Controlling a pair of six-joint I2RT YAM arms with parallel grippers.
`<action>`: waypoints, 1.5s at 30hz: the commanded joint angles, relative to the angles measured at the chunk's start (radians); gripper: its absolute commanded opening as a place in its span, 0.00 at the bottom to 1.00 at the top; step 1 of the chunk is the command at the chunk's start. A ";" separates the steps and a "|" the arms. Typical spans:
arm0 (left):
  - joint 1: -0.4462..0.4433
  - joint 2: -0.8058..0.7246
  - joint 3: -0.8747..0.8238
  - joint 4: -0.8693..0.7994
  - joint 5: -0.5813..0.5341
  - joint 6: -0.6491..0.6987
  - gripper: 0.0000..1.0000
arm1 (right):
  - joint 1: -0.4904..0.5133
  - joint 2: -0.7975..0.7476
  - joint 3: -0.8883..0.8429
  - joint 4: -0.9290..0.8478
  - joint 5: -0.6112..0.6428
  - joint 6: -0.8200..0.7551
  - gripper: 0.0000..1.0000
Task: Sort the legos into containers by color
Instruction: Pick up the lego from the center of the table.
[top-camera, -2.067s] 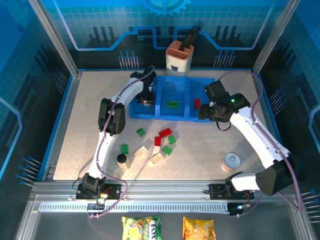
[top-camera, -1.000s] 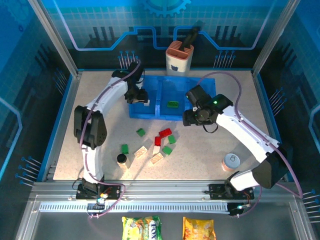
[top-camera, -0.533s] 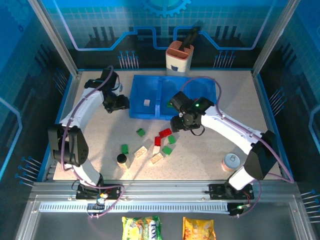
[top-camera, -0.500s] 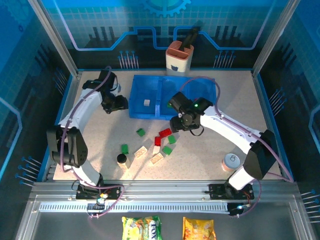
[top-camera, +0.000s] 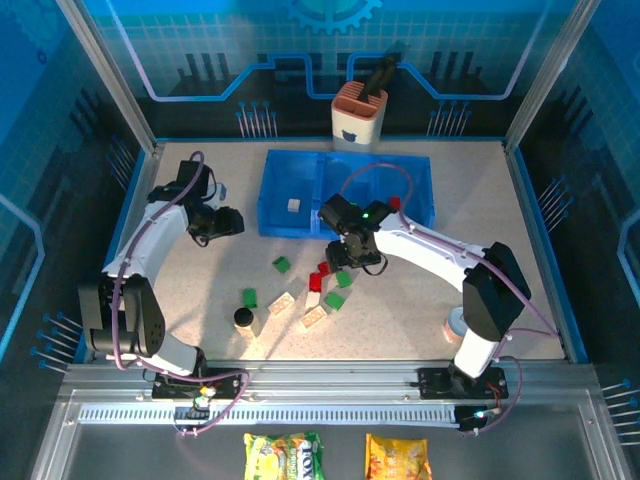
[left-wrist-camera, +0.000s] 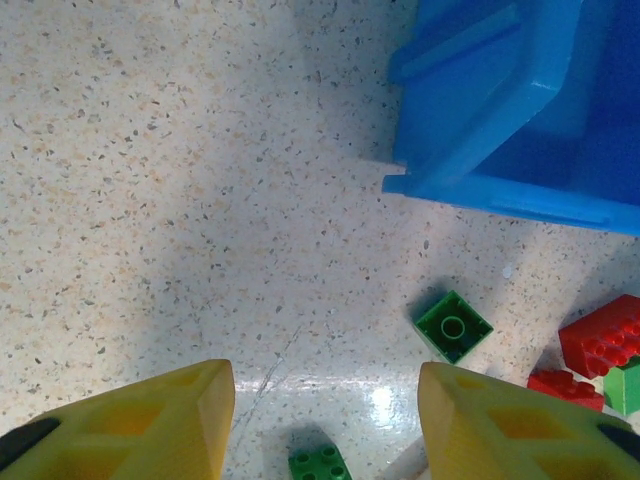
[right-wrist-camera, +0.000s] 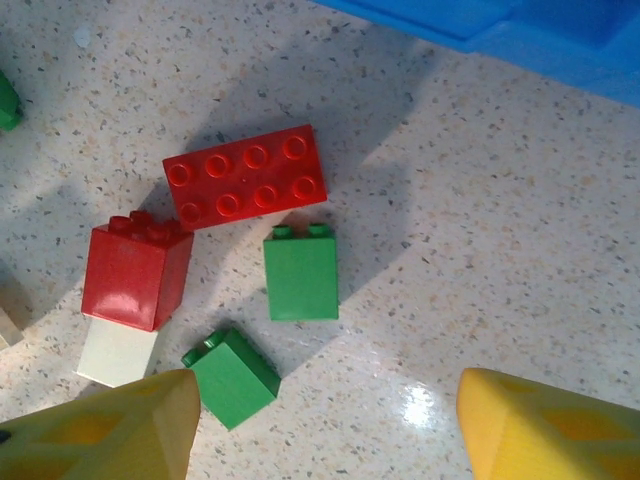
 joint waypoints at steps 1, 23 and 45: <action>0.012 -0.046 -0.027 0.063 0.021 0.032 0.52 | 0.011 0.040 0.009 0.030 -0.020 0.020 0.69; 0.035 -0.040 -0.031 0.084 0.055 0.022 0.52 | 0.013 0.201 -0.058 0.118 -0.064 0.042 0.66; 0.039 -0.033 -0.032 0.075 0.062 0.022 0.52 | 0.015 0.246 -0.053 0.114 -0.043 0.031 0.51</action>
